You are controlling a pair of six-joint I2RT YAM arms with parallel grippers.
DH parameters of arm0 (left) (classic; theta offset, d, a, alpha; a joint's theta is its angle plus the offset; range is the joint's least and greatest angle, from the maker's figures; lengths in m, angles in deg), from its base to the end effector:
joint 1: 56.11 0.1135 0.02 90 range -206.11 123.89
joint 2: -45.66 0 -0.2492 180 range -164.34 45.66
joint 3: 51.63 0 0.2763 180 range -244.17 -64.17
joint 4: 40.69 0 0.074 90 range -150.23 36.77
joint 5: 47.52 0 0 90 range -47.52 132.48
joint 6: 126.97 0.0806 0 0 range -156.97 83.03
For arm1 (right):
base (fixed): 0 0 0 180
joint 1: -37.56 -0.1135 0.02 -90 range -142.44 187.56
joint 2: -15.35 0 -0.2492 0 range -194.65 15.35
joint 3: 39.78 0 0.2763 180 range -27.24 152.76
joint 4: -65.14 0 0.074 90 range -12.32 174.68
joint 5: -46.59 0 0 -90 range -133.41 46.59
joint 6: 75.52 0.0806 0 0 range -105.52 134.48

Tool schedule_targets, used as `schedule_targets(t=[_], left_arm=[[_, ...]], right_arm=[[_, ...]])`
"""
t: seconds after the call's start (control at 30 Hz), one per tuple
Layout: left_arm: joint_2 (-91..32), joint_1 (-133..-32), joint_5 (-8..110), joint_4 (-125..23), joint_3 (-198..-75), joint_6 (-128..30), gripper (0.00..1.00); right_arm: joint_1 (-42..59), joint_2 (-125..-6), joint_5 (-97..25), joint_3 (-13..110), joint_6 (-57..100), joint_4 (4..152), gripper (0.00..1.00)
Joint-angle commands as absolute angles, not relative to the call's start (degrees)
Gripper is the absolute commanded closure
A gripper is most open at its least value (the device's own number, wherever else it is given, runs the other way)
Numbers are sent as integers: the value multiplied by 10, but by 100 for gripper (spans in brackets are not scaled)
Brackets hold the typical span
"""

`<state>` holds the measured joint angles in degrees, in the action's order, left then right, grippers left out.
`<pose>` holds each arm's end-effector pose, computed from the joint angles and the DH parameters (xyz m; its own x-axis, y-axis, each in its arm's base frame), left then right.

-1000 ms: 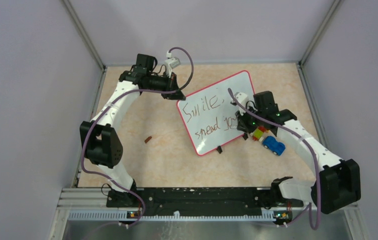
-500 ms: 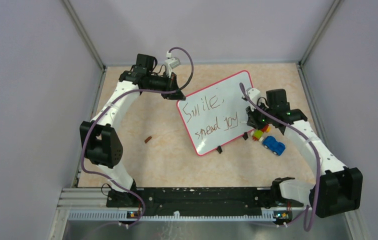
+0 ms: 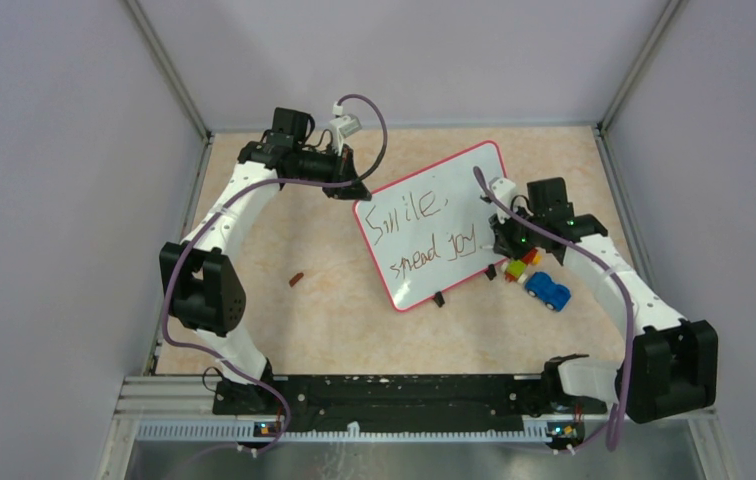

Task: Write a sentence on the whiteboard
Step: Write a sentence on the whiteboard, then pick up the pen cap from the center of the board.

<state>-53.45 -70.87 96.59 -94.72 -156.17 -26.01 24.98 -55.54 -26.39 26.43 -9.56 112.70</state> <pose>0.3844 -0.1688 0.2948 -0.5852 0.2694 -0.7648 0.7932 0.3862 -0.4709 0.2938 0.0897 0.2070 -0.5486 -0.5215 -0.6535 -0.6643 0.7465 -0.0381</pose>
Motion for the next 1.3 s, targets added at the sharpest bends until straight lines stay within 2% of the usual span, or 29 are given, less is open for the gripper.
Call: schedule_targets(t=[0.0, 0.07, 0.2, 0.5, 0.57, 0.73, 1.0, 1.13, 1.27], left_arm=[[-548, -727, 953, -991, -1542, -246, 98], [-546, -727, 955, -991, -1546, -248, 91], [-536, -727, 955, -992, -1557, -248, 67], [-504, -723, 954, -1003, -1640, -275, 23], [-495, -708, 955, -1015, -1661, -278, 17], [-453, -588, 962, -1034, -1646, -263, 14], [-405, -414, 874, -1165, -1520, -59, 17], [-402, -390, 817, -1190, -1434, 19, 20], [-370, -391, 776, -1137, -1325, 56, 21]], right_arm=[[252, -532, -258, 291, -101, 1126, 100], [252, -523, -239, 310, -98, 1142, 100], [252, -506, -179, 356, -91, 1183, 100], [252, -495, -90, 428, -66, 1236, 100], [252, -493, -74, 436, -52, 1235, 100], [252, -496, -38, 444, -25, 1232, 100], [252, -496, 5, 427, -1, 1205, 100], [252, -499, 11, 420, 10, 1190, 100], [252, -496, 13, 409, 19, 1178, 100]])
